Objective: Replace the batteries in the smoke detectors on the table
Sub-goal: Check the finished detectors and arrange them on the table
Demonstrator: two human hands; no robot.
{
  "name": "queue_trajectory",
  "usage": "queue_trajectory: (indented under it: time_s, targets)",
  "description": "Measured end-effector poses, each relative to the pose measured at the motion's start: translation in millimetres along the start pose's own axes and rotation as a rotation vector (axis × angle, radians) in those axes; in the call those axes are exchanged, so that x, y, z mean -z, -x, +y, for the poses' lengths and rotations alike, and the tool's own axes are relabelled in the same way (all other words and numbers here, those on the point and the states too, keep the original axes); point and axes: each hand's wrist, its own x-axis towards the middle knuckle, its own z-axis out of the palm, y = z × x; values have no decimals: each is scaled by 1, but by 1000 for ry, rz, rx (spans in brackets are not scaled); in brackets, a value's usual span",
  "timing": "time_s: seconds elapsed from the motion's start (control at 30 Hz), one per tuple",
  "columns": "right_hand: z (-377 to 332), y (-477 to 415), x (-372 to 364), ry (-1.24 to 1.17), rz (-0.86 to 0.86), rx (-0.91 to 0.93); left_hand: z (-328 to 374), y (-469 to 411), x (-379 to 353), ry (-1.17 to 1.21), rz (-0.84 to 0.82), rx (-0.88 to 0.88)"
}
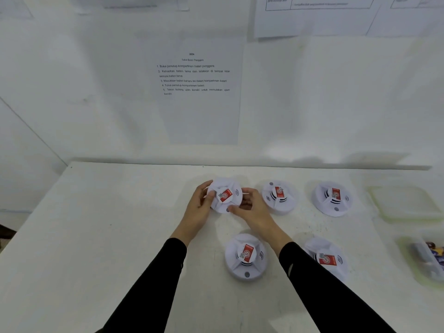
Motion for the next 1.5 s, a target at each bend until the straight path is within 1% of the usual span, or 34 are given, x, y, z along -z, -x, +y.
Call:
queue_trajectory:
  time_s: [0.63,1.3,1.5]
  targets:
    - [-1,-5,4,10,-60,-6,-1,2,-1,-36,9,-91]
    - [5,-7,4,-7,-48,7,-5,0,0,-54,-10,-88]
    - [8,-9,5,21,-72,6,-4,1,0,-54,-16,-87]
